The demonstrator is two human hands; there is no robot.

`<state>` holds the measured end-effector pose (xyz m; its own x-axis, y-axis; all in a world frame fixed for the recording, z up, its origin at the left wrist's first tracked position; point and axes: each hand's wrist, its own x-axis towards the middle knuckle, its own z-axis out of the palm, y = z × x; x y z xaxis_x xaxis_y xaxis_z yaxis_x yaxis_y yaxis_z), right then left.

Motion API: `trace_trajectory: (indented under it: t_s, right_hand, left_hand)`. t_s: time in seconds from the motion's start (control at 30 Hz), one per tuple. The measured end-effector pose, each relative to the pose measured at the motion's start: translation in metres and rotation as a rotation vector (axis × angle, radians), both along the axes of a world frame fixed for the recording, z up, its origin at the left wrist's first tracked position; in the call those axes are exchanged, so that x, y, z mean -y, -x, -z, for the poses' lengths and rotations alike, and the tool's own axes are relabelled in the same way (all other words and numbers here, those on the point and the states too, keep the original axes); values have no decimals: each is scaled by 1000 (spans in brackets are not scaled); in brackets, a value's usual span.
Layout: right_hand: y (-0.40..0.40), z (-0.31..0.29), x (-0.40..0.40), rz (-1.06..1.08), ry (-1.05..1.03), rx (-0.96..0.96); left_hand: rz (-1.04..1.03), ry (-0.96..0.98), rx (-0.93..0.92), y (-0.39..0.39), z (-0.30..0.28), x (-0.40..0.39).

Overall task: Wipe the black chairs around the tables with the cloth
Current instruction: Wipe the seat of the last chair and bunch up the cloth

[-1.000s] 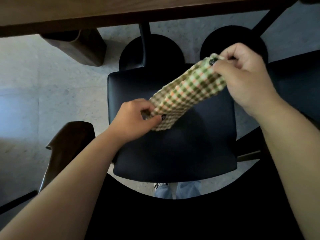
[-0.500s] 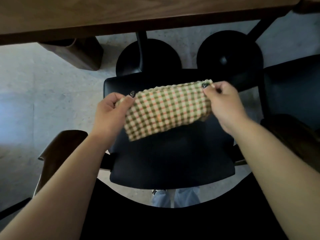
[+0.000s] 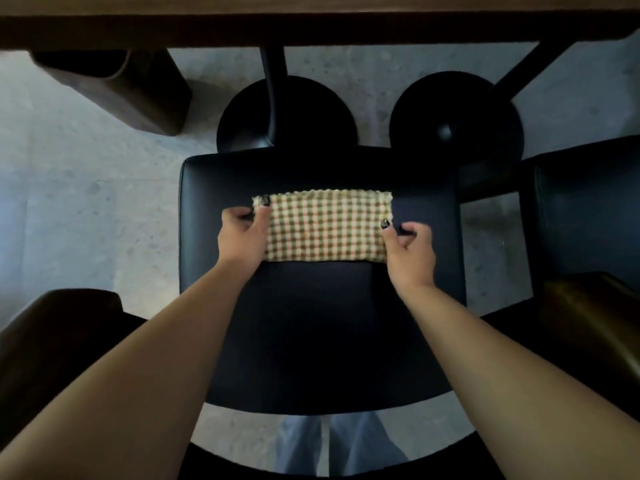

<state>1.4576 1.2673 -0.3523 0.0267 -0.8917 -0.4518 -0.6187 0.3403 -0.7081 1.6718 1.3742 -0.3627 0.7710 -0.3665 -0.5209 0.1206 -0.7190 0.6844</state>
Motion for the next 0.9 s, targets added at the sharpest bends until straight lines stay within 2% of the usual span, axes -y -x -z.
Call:
trace_trajectory:
  t_s: [0.2,0.3,0.43,0.6,0.67,0.7,0.77,0.83,0.9]
  right_hand:
    - [7,14,-20,-99,-89,-139]
    - [7,14,-20,66,-67,-185]
    - [4,10,-24,374,-110,-80]
    - [-3,4,-12,370,-398,-42]
    - [1,-3,-1,380,-420,-8]
    - [1,-7,1,356,-371,-15]
    - [-12,-20,-9,158,-146,-119]
    - [-37,-29,-33,-174,105,-116]
    - [-61,-33,-62,-550,196,-23]
  left_hand:
    - [167,-123,-5,18,6,-13]
    - [96,-136,-33,22,8,-19]
    - [137,-208,-23,27,11,-28]
    - [162,-201,0,26,10,-37]
    - [177,-191,-8,25,10,-41]
    - [178,-168,-39,25,11,-43]
    - [155,-120,-109,25,11,-47]
    - [118,-78,-125,24,9,-54]
    - [29,-25,-102,19,5,-61]
